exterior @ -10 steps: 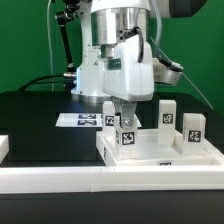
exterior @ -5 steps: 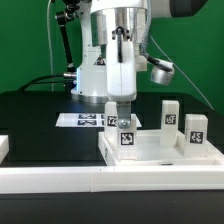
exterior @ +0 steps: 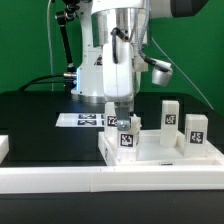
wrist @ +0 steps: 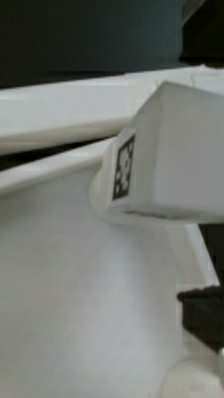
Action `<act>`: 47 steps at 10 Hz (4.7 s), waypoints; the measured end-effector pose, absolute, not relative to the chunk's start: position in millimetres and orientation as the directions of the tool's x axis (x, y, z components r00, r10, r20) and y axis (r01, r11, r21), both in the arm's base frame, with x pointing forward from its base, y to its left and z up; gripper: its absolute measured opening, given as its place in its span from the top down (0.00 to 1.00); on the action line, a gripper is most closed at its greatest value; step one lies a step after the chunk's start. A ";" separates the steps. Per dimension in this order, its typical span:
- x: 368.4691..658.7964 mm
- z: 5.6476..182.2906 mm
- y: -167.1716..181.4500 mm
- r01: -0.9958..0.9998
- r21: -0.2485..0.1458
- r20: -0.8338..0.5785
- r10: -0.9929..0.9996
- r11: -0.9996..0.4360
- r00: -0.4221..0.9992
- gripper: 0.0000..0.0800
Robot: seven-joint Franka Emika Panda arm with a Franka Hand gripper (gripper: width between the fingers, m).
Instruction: Assemble square table
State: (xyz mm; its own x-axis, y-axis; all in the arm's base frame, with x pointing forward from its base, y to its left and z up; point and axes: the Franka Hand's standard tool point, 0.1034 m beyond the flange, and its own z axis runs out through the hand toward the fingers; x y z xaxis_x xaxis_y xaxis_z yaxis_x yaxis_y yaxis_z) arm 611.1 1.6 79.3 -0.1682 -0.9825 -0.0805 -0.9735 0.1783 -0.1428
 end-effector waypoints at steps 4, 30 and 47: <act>612.5 79.3 13.8 -0.941 -0.165 -0.010 -0.954 -0.295 0.301 0.19; 612.7 80.8 5.2 -0.838 -0.130 0.062 -0.848 -0.530 0.527 0.64; 612.8 80.8 6.6 -0.987 -0.142 -0.039 -0.996 -0.077 0.083 0.19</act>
Offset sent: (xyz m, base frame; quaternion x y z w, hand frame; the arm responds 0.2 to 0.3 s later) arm 0.0065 0.0236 -0.0021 0.0170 -0.0133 -0.3246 0.9456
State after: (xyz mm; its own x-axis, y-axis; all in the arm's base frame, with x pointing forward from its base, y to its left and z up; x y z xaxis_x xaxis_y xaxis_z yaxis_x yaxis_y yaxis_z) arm 612.8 6.6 80.8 0.0833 -0.9958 -0.0389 -0.9869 -0.0771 -0.1416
